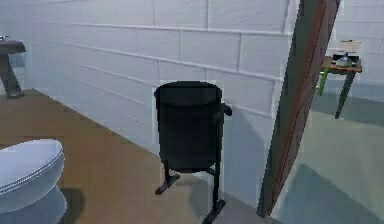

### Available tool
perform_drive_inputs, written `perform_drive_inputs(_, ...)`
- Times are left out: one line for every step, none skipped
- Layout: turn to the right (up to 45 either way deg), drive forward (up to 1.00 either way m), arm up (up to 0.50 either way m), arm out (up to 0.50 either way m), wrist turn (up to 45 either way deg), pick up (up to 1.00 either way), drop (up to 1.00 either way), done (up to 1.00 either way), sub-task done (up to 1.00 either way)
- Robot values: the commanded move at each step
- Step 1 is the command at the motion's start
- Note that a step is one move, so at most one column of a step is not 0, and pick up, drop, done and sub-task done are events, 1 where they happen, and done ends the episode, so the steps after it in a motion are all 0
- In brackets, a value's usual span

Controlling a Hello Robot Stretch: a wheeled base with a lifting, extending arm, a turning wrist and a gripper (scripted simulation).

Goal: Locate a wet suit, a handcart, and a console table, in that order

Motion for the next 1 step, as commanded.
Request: perform_drive_inputs(45.0, 0.0, 0.0, 0.0, 0.0, 0.0, 0.0, 0.0, 0.0)
